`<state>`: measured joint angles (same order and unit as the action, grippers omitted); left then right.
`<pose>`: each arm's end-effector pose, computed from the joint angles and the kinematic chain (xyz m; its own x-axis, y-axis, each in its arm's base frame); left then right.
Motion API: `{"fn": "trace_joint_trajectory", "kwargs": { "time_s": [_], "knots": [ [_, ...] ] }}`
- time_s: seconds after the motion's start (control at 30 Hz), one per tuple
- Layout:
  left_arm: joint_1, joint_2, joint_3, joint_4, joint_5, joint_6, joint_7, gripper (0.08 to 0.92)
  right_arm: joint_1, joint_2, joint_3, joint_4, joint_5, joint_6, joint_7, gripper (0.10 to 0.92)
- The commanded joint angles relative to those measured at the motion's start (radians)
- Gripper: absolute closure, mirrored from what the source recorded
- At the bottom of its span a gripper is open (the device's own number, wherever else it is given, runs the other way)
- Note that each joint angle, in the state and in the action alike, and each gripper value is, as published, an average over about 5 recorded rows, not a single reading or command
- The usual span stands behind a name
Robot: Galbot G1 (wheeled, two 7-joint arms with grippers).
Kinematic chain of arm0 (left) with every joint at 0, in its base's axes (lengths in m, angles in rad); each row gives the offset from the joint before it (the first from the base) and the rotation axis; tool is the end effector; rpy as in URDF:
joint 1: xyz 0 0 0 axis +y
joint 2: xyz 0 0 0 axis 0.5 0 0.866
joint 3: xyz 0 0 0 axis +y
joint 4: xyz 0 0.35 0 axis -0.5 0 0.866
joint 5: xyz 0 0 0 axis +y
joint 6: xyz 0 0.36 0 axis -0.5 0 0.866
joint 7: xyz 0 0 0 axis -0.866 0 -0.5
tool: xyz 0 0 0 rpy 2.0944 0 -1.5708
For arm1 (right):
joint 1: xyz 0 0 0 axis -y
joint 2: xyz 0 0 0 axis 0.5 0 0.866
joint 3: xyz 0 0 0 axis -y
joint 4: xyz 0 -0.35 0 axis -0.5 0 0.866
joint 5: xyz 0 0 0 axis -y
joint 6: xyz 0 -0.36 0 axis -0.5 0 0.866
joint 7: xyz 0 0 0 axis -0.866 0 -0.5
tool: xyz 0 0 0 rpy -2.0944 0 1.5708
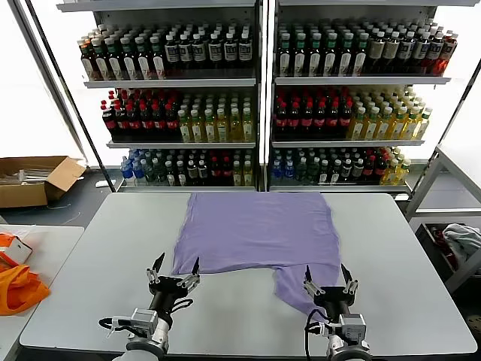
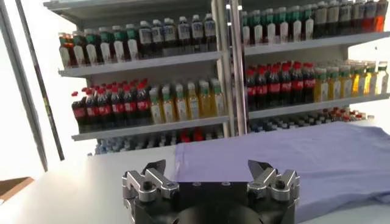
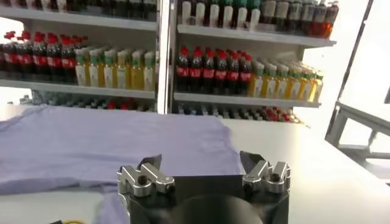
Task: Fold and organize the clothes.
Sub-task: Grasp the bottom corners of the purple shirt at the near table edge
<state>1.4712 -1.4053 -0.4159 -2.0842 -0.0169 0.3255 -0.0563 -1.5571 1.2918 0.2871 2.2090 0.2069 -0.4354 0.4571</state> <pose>0.2116 -0.0047 -0.2890 -0.9658 0.0847 0.2449 0.1126 0.9884 0.1022 0.1726 0.0278 -0.2672 -0.9307 0.0905 0.3544 0.0671 0.9947 -0.0778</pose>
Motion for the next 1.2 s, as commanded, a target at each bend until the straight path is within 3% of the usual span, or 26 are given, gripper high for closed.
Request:
{"fn": "trace_joint_trajectory", "kwargs": {
  "time_s": [0.03, 0.6, 1.2],
  "knots": [
    [-0.025, 0.033, 0.002, 0.047, -0.033, 0.067, 0.0, 0.177, -0.025, -0.002, 0.004, 0.015, 0.042, -0.025, 0.029, 0.203],
    [-0.114, 0.113, -0.011, 0.125, -0.183, 0.143, -0.03, 0.177, -0.042, 0.047, -0.051, 0.009, 0.043, -0.077, 0.078, 0.203],
    [-0.181, 0.12, 0.023, 0.199, -0.228, 0.148, -0.03, 0.177, -0.038, 0.073, -0.054, -0.025, 0.053, -0.099, 0.086, 0.203]
  ]
}}
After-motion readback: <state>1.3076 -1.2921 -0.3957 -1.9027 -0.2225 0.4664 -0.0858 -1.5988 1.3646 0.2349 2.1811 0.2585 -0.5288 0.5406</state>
